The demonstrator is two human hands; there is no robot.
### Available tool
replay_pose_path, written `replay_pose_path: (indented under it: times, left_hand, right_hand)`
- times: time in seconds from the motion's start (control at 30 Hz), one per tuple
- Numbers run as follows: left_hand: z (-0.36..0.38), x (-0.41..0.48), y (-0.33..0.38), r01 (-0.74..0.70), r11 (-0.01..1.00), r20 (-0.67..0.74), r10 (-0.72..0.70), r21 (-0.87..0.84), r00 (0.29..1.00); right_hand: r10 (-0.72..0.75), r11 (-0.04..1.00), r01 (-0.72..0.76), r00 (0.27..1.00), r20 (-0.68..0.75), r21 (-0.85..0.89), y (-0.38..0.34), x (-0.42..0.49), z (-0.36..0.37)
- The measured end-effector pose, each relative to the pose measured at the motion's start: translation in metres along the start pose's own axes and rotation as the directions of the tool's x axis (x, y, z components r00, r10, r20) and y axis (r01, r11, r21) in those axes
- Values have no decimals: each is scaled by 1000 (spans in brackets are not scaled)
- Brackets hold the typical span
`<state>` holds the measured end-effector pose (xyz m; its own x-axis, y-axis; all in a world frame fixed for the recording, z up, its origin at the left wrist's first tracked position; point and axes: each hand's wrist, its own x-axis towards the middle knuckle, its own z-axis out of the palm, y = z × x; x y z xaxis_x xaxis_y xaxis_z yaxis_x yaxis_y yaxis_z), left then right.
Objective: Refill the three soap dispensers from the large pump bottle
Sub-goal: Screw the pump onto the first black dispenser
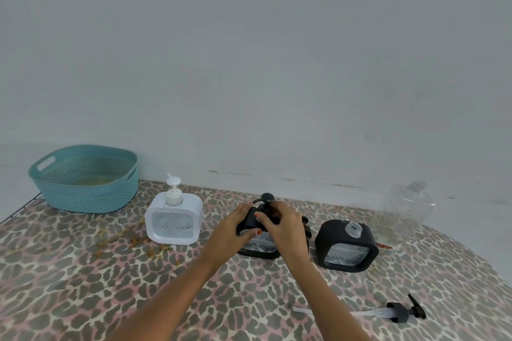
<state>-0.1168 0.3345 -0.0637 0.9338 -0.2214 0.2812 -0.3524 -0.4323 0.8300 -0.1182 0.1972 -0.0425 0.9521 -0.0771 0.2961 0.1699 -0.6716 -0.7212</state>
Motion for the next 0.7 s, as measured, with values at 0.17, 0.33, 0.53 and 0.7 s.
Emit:
replay_pose_path:
  times: [0.17, 0.33, 0.53, 0.7]
  left_hand:
    - [0, 0, 1, -11, 1000, 3, 11, -4, 1000]
    - [0, 0, -2, -18, 999, -9, 19, 34, 1000]
    - [1, 0, -1, -9, 1000, -8, 9, 21, 1000]
    - [1, -1, -2, -7, 1000, -5, 7, 6, 1000]
  right_hand:
    - [-8, 999, 3, 993, 120, 43, 3, 1, -7]
    - [23, 991, -58, 963, 268, 124, 5, 7, -19]
    - [26, 980, -80, 960, 277, 184, 4, 10, -16]
    - [77, 973, -108, 985, 154, 205, 7, 7, -7]
